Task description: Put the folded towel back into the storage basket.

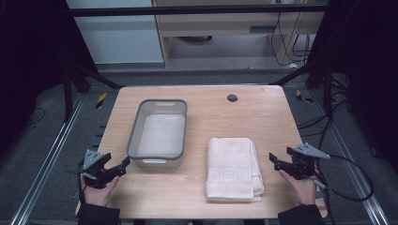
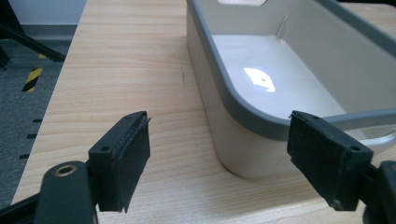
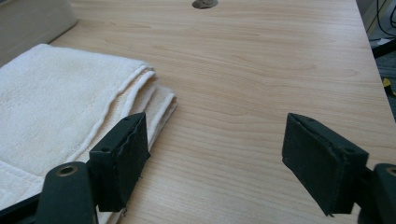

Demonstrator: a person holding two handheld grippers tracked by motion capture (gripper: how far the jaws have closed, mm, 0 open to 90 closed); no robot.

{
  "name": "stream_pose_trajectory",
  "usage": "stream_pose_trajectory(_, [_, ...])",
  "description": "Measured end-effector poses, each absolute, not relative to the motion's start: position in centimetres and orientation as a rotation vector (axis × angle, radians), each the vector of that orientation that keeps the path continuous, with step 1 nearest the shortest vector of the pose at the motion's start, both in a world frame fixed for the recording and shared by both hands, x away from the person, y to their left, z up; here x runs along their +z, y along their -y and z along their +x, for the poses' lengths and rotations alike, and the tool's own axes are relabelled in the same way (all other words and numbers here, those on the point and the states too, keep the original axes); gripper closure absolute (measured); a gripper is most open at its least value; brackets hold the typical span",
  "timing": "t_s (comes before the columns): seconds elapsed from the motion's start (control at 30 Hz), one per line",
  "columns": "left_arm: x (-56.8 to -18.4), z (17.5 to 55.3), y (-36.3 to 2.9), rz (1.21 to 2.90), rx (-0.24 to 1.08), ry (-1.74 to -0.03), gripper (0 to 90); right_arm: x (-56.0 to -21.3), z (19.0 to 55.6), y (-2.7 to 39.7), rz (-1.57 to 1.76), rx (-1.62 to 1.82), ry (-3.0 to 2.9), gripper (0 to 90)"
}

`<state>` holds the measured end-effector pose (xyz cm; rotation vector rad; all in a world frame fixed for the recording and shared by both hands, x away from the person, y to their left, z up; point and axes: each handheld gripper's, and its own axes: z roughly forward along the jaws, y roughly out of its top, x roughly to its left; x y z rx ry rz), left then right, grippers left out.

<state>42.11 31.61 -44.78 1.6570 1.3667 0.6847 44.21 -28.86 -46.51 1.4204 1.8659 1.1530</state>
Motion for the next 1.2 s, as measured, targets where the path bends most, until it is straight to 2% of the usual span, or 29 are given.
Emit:
stream_pose_trajectory(0.2, [-43.5,41.2,-31.7,1.605,0.697,-1.322,24.1,-46.2,44.2,28.8,1.416,1.174,-1.869,24.8])
stream_pose_trajectory(0.47, [-43.0,41.0,-31.1,1.614,0.681,-1.280,28.0,-45.6,44.3,28.6,1.405,1.194,-1.872,26.7])
stream_pose_trajectory(0.83, [-41.7,42.0,-29.9,1.617,0.677,-1.235,32.4,-44.2,44.9,28.7,1.392,1.243,-1.856,27.3])
stream_pose_trajectory(1.2, [-40.6,43.0,-27.8,1.624,0.657,-1.189,32.9,-43.4,45.4,28.6,1.372,1.263,-1.853,24.3])
